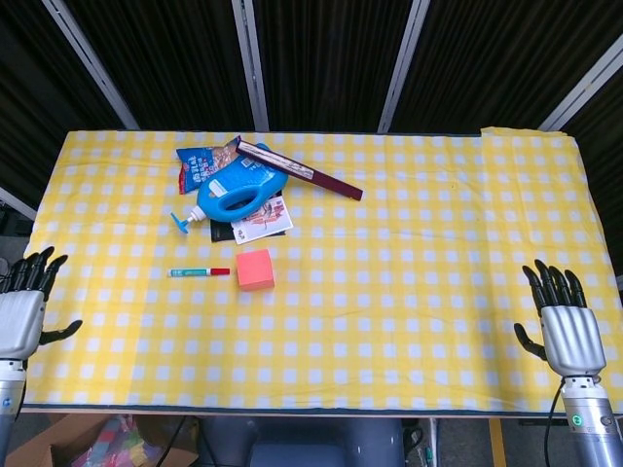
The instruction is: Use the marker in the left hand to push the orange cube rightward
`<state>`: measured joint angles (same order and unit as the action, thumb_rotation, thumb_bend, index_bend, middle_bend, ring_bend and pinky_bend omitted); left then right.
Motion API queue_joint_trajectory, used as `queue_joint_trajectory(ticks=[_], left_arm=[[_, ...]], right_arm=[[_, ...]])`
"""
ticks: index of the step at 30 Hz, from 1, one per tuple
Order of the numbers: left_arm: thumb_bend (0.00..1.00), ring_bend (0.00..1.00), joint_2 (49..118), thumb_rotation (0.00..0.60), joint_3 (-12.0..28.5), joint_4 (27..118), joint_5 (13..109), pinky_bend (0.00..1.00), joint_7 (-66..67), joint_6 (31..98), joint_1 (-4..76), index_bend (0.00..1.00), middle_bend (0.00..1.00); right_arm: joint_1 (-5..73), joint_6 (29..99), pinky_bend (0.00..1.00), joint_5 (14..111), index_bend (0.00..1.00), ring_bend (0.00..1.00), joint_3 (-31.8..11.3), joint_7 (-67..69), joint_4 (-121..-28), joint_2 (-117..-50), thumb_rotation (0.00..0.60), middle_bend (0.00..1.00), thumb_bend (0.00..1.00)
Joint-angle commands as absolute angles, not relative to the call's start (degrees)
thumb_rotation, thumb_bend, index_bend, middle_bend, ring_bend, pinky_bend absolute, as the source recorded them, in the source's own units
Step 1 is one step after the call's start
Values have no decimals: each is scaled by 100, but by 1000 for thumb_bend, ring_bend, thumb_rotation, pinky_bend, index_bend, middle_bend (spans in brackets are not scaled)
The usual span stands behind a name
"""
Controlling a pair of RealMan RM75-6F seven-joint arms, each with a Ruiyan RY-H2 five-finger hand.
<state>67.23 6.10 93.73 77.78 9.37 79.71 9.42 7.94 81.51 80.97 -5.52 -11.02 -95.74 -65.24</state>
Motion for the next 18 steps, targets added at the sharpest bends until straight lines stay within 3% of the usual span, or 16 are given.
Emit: queue_joint_trajectory(ticks=[1,5,18], left_arm=[[148,0,6808,600,755,9374,7590,96,1202,7741,1157,268,25],[216,0,7057,600,971,9224,7249,108,1595,7358,1521,376,71],[337,0,8093,600,1349,8414,5910,108,2772,6301,2546,424,75]], right_arm=[[795,8145,0,8099,0,0,-550,-1089,-9568,-6522,600,0,378],[797,8141,0,8107,0,0,-550,-1059,-9567,-6515,600,0,379],[804,8119,0,8123,0,0,-548,-955,-9561,-6497,600,0,378]])
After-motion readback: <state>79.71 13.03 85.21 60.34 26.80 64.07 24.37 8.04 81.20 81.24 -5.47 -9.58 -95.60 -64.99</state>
